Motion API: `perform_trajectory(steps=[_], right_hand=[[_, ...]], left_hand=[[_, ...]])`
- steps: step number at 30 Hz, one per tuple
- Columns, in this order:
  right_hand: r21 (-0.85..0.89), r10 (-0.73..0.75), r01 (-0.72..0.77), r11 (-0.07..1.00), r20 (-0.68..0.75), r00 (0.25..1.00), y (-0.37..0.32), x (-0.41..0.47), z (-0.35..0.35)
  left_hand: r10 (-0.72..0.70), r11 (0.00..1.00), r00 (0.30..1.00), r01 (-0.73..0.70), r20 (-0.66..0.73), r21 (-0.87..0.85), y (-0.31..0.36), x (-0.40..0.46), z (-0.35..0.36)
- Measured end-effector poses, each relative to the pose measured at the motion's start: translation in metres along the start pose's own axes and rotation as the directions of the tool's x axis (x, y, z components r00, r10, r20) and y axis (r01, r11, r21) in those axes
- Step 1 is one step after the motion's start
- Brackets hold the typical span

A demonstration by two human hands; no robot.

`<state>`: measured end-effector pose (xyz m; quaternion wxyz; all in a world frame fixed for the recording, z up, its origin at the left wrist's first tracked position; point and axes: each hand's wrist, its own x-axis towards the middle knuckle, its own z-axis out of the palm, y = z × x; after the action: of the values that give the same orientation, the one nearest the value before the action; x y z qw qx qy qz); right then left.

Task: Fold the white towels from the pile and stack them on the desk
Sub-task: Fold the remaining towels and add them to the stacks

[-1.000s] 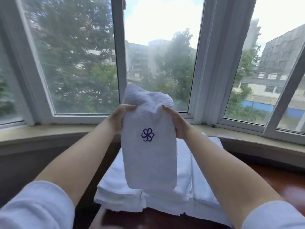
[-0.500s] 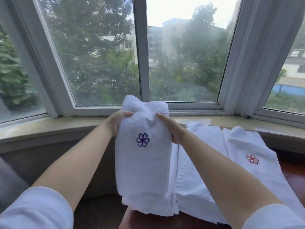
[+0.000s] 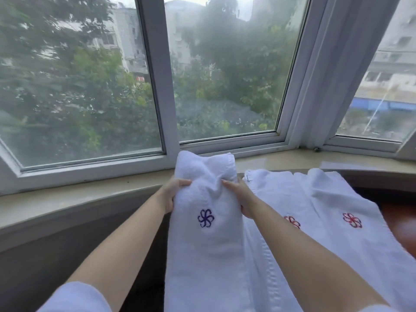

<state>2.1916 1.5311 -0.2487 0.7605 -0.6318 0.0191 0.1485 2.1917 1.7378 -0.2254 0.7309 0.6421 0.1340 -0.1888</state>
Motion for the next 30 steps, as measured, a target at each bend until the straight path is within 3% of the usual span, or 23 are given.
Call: perform_trajectory(steps=[4,7,9,14,20,24,28,30], right_hand=[[-0.035,0.052,-0.062,0.997,-0.227,0.972,0.028,0.038,-0.006],[-0.307,0.130,-0.267,0.914,-0.403,0.906,0.064,0.050,-0.008],[-0.405,0.136,-0.335,0.851,-0.447,0.884,0.083,0.049,-0.008],[-0.475,0.138,-0.396,0.786,-0.490,0.861,0.080,0.042,-0.007],[-0.527,0.199,-0.456,0.717,-0.472,0.859,0.091,-0.010,0.009],[-0.509,0.234,-0.437,0.742,-0.414,0.880,0.091,-0.047,0.011],[-0.603,0.267,-0.433,0.670,-0.349,0.898,0.082,-0.078,0.014],[-0.669,0.197,-0.411,0.619,-0.375,0.906,0.069,-0.089,0.015]], left_hand=[[-0.100,0.991,0.995,0.101,-0.013,0.093,-0.016,0.042,-0.005],[-0.207,0.925,0.973,0.230,-0.106,0.304,-0.047,0.061,-0.005],[-0.203,0.927,0.970,0.235,-0.134,0.293,-0.065,0.068,-0.008],[-0.213,0.945,0.975,0.224,-0.070,0.237,-0.070,0.063,-0.017],[-0.363,0.830,0.918,0.396,-0.157,0.394,-0.084,0.009,-0.016],[-0.315,0.864,0.930,0.363,-0.188,0.348,-0.101,-0.033,-0.009],[-0.263,0.874,0.940,0.327,-0.216,0.359,-0.099,-0.064,0.002],[-0.243,0.892,0.946,0.305,-0.216,0.334,-0.092,-0.073,0.008]])
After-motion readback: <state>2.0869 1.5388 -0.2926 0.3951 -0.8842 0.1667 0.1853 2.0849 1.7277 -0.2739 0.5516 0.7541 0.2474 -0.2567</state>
